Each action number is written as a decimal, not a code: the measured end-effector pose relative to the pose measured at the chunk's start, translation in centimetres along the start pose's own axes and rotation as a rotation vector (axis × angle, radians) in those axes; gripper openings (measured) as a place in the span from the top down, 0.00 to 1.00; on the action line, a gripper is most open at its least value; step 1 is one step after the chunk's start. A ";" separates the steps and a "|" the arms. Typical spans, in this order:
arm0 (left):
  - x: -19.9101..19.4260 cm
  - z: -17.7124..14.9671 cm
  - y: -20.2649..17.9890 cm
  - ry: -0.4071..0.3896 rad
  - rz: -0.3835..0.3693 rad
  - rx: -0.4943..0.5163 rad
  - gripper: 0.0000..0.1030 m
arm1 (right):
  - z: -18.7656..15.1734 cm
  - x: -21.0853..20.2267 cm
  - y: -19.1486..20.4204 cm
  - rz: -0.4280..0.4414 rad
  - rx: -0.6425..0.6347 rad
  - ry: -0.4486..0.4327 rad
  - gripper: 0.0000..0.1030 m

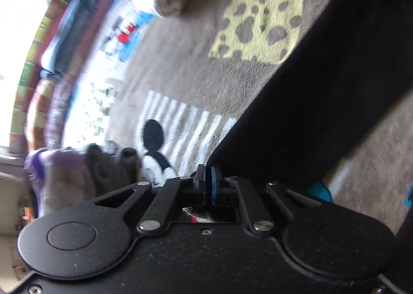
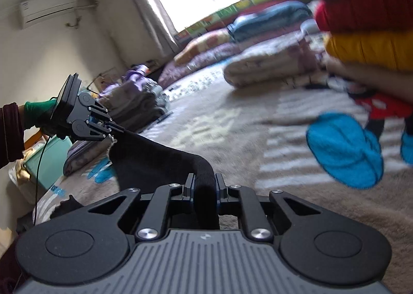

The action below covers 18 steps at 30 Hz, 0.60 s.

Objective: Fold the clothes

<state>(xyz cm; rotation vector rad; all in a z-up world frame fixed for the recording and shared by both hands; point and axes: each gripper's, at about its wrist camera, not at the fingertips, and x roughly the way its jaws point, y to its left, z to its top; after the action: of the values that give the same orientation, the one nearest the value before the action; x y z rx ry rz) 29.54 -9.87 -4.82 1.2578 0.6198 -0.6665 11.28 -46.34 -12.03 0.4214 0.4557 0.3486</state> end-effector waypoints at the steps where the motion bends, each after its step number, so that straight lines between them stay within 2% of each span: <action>1: -0.6 -0.6 -0.3 -0.014 0.031 -0.010 0.98 | 0.0 -0.5 0.5 0.000 -0.022 -0.018 0.85; 6: -3.8 -4.2 -3.0 -0.080 0.169 -0.083 0.98 | -0.4 -3.0 4.2 0.042 -0.197 -0.108 0.85; 9: -6.2 -6.2 -5.4 -0.108 0.212 -0.110 0.98 | -1.1 -4.3 7.1 0.039 -0.315 -0.125 0.85; 13: -8.4 -8.6 -9.1 -0.132 0.253 -0.123 0.98 | -2.3 -5.5 10.1 0.037 -0.441 -0.102 0.85; 18: -9.1 -11.3 -13.1 -0.124 0.301 -0.098 0.98 | -5.0 -6.6 12.9 0.007 -0.600 -0.011 0.85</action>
<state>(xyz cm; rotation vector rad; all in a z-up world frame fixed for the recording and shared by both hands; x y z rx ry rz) 13.09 -0.05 -8.78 1.1784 0.3469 -0.4537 0.36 -36.49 -7.81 -0.1590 0.3180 0.4688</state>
